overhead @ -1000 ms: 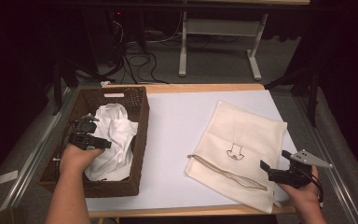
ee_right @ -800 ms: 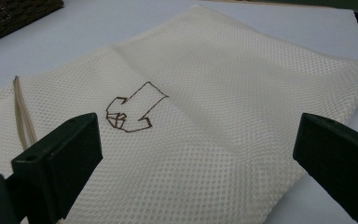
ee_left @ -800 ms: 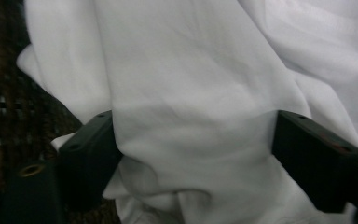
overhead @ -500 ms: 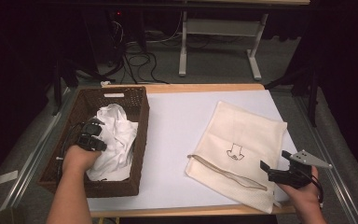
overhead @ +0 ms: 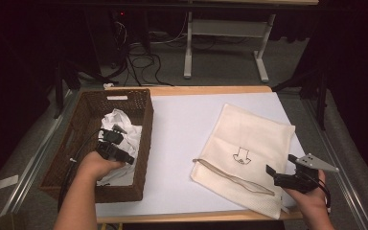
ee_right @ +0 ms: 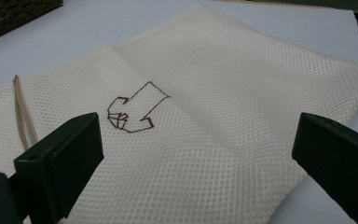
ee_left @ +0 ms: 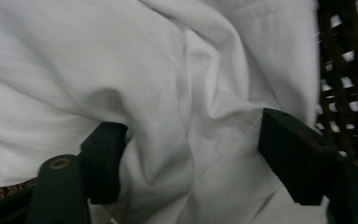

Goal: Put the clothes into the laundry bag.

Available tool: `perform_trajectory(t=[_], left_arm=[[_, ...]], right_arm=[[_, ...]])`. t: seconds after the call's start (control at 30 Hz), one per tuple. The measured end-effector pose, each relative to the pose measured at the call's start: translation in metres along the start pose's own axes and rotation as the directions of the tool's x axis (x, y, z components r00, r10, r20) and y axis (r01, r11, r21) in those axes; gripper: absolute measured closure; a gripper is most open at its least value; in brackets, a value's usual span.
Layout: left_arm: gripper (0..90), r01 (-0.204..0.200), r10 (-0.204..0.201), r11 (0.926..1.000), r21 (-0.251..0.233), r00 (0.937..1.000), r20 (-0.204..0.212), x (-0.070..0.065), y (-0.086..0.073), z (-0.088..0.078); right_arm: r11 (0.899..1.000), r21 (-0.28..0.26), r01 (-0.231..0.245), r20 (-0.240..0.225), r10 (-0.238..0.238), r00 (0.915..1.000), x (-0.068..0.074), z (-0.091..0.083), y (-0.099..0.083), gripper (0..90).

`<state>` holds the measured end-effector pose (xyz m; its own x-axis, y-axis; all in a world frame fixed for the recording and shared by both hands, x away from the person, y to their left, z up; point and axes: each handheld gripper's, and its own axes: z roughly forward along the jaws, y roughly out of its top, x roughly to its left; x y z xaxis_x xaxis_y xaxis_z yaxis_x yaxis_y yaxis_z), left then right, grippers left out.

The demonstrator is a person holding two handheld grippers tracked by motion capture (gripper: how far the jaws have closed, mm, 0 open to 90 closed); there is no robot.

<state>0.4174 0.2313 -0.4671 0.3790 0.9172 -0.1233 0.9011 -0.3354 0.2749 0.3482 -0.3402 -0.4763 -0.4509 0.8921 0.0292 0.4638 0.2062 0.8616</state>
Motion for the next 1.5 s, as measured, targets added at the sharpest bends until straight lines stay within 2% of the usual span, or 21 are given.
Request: perform_trajectory(t=[0.17,0.23,0.3,0.37,0.4,0.5,0.57,0.67,0.73,0.77,0.9,0.93,1.0,1.07,1.17,1.3,1.33,1.37,1.4,1.43,1.5], left_arm=[[23.3,-0.015,0.019,0.9978,0.065,0.9977,-0.065,-0.009,0.008,0.018],[26.3,-0.031,0.04,0.996,0.084,0.9934,-0.107,-0.013,0.01,0.024],[30.6,-0.014,0.025,0.9963,0.085,0.9912,-0.13,-0.014,0.012,0.023],[41.5,0.003,0.007,0.9975,0.071,0.9902,-0.139,-0.013,0.011,0.022],[50.6,0.017,-0.009,0.9982,0.057,0.9904,-0.138,-0.012,0.01,0.02],[64.3,0.012,-0.008,0.9993,0.035,0.9909,-0.134,-0.008,0.007,0.018],[66.0,0.013,-0.009,0.9995,0.03,0.992,-0.126,-0.007,0.007,0.017],[74.8,0.023,-0.022,0.9997,0.007,0.9939,-0.108,-0.005,0.006,0.012],[78.0,0.019,-0.023,0.9991,-0.036,0.9944,-0.103,-0.004,0.004,0.006],[78.4,0.019,-0.023,0.9991,-0.036,0.9944,-0.103,-0.004,0.004,0.006],[78.8,-0.01,-0.002,0.9958,-0.091,0.9917,-0.129,-0.005,0.002,-0.008],[78.7,-0.01,-0.008,0.9914,-0.13,0.9908,-0.135,-0.004,-0.001,-0.016],[78.7,-0.009,-0.012,0.989,-0.147,0.9901,-0.14,-0.004,-0.002,-0.018],[78.6,0.002,-0.034,0.9772,-0.212,0.9888,-0.146,-0.002,-0.007,-0.023],[78.6,0.032,-0.069,0.9541,-0.298,0.991,-0.114,0.002,-0.014,-0.026],[78.6,0.001,-0.048,0.9296,-0.369,0.992,-0.117,-0.001,-0.018,-0.03],[78.6,-0.019,-0.04,0.9172,-0.398,0.9894,-0.139,-0.003,-0.02,-0.032],[78.5,-0.019,-0.04,0.9172,-0.398,0.9894,-0.139,-0.003,-0.02,-0.032],[78.5,-0.032,-0.043,0.9018,-0.431,0.9855,-0.164,-0.004,-0.023,-0.035],[78.5,-0.032,-0.043,0.9018,-0.431,0.9855,-0.164,-0.004,-0.023,-0.035],[78.4,-0.045,-0.043,0.8856,-0.462,0.9828,-0.179,-0.005,-0.025,-0.037]], right_arm=[[1.0,0.004,-0.002,0.0,0.002,1.0,-0.001,0.001,-0.001,2.7],[1.0,0.003,-0.004,0.0,0.004,1.0,-0.002,0.001,-0.001,2.8],[1.0,0.0,-0.007,0.003,0.007,1.0,-0.001,0.0,0.0,2.8],[1.0,-0.003,-0.005,0.002,0.005,1.0,-0.001,-0.001,0.0,2.8],[1.0,-0.005,-0.003,0.002,0.004,1.0,-0.001,-0.002,0.0,2.8],[1.0,-0.006,-0.007,0.002,0.007,1.0,-0.002,-0.002,-0.001,2.9],[1.0,-0.006,-0.006,0.001,0.006,1.0,-0.002,-0.002,-0.001,2.9],[1.0,-0.007,-0.006,0.001,0.006,1.0,-0.002,-0.002,0.0,3.0],[1.0,-0.01,-0.005,0.004,0.005,1.0,-0.002,-0.003,0.0,3.1],[1.0,-0.01,-0.005,0.004,0.005,1.0,-0.002,-0.003,0.0,3.1],[1.0,-0.012,-0.005,0.005,0.005,1.0,-0.003,-0.003,0.0,3.3],[1.0,-0.011,-0.005,0.004,0.005,1.0,-0.003,-0.003,0.0,3.3],[1.0,-0.013,-0.004,0.005,0.004,1.0,-0.003,-0.003,0.0,3.4],[1.0,-0.014,-0.002,0.004,0.002,1.0,-0.003,-0.003,0.0,3.4],[1.0,-0.015,-0.006,0.005,0.006,1.0,-0.002,-0.003,0.0,3.5],[1.0,-0.017,-0.008,0.008,0.008,0.9999,-0.001,-0.004,0.0,3.5],[1.0,-0.016,-0.009,0.006,0.009,0.9999,-0.002,-0.003,-0.001,3.4],[1.0,-0.016,-0.009,0.006,0.009,0.9999,-0.002,-0.003,-0.001,3.4],[1.0,-0.016,-0.01,0.007,0.01,0.9999,-0.003,-0.003,-0.001,3.5],[1.0,-0.016,-0.01,0.007,0.01,0.9999,-0.003,-0.003,-0.001,3.5],[1.0,-0.018,-0.011,0.01,0.011,0.9999,-0.004,-0.002,-0.001,3.4]])
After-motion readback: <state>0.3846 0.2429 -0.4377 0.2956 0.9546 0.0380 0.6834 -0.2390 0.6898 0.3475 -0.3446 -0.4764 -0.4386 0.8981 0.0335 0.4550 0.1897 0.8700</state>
